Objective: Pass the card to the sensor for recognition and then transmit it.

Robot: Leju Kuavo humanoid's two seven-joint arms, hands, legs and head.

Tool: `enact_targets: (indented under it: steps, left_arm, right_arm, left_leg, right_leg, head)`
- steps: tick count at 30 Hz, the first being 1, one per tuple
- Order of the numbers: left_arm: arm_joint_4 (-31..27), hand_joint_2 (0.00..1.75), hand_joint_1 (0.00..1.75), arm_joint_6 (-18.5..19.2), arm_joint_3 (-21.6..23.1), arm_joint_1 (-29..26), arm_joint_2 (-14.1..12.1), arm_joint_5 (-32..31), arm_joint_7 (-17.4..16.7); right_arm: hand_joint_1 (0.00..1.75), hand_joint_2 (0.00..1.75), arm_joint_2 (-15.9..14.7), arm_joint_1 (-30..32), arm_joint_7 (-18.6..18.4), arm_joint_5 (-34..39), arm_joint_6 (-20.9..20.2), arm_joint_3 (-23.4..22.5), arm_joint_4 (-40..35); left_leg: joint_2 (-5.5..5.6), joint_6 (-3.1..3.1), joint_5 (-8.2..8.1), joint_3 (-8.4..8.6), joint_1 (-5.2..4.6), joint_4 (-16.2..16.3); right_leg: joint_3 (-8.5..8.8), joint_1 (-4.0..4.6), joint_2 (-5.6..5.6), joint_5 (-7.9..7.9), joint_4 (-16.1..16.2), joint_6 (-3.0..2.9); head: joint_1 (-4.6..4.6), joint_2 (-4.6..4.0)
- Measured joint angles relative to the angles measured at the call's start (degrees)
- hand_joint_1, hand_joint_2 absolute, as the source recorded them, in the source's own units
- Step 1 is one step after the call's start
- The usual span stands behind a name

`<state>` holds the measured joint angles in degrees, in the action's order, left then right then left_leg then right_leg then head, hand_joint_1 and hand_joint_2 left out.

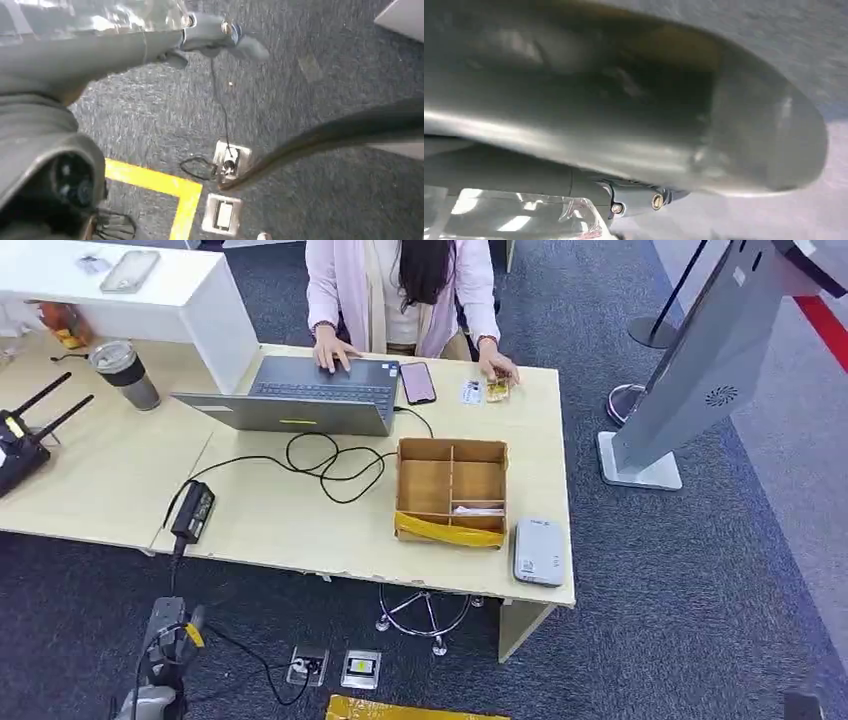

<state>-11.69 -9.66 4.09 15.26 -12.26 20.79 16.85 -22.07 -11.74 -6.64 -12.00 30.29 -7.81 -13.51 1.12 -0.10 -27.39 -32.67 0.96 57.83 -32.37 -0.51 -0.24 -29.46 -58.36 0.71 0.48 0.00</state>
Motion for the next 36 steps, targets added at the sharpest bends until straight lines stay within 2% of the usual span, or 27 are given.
enact_targets:
  steps: [2, 7, 17, 23, 27, 32, 36]
  left_arm:
    - [0.0, 0.0, 0.0, -0.72, -0.04, -0.02, 0.02, -0.22, 0.26]
    - [0.0, 0.0, 0.0, -4.7, -0.57, 0.02, 0.02, -1.18, 0.28]
    - [-0.02, 0.0, 0.0, -5.33, -0.55, 0.05, -0.09, -2.01, 0.87]
    - [-0.02, 0.0, 0.0, -4.79, -0.48, 0.21, 0.02, -2.21, 0.55]
    - [-0.02, 0.0, 0.0, -3.7, -0.48, 0.15, 0.04, -1.55, -1.99]
    - [0.02, 0.0, 0.0, 0.22, -1.16, -0.76, 0.13, 1.94, -4.89]
    - [0.15, 0.0, 0.0, 0.79, -1.6, -2.14, 0.52, 2.93, -6.34]
  right_arm:
    - [0.0, 0.0, 2.72, 1.86, 0.13, 0.59, 0.37, -2.66, 0.7]
    - [0.0, 0.0, 6.88, 3.96, -0.83, 1.51, 1.16, -8.67, 1.66]
    - [0.0, 0.0, 10.36, 4.48, 0.21, 2.97, 4.77, -13.66, 2.31]
    - [0.0, 0.0, 11.62, 4.5, 3.78, 2.54, 5.48, -14.99, 2.38]
    - [0.0, 0.0, 11.62, 4.5, 3.65, 2.12, 5.35, -15.29, 2.38]
    - [0.0, 0.0, 11.4, 4.58, 5.07, 0.33, 5.05, -15.51, 2.38]
    - [0.0, 0.0, 10.97, 4.61, 5.4, -0.57, 5.03, -15.49, 2.38]
  left_leg:
    - [-0.02, -0.02, -0.01, -0.01, 0.02, -0.01]
    - [-0.11, -0.03, 0.0, 0.02, 0.01, -0.01]
    - [-0.18, -0.02, 0.0, 0.06, -0.02, 0.0]
    - [-0.21, -0.03, -0.01, 0.08, -0.01, 0.0]
    - [-0.21, -0.03, -0.01, 0.08, -0.02, 0.0]
    - [-0.22, -0.03, -0.02, 0.08, -0.05, 0.0]
    - [-0.22, -0.04, -0.02, 0.08, -0.06, 0.0]
  right_leg:
    - [0.01, 0.02, 0.03, 0.0, -0.01, 0.0]
    - [0.01, 0.01, 0.21, 0.0, -0.02, -0.01]
    - [0.02, -0.02, 0.24, 0.0, -0.01, -0.01]
    - [0.02, -0.02, 0.3, 0.0, -0.02, -0.01]
    - [0.04, -0.02, 0.29, 0.0, -0.02, -0.01]
    - [0.04, -0.05, 0.31, 0.0, -0.01, 0.0]
    - [0.02, -0.05, 0.29, 0.0, -0.01, 0.0]
  head:
    - [0.02, 0.0]
    - [0.02, 0.0]
    - [0.02, 0.0]
    - [0.04, 0.0]
    - [0.04, 0.0]
    - [0.02, 0.0]
    - [0.04, 0.0]
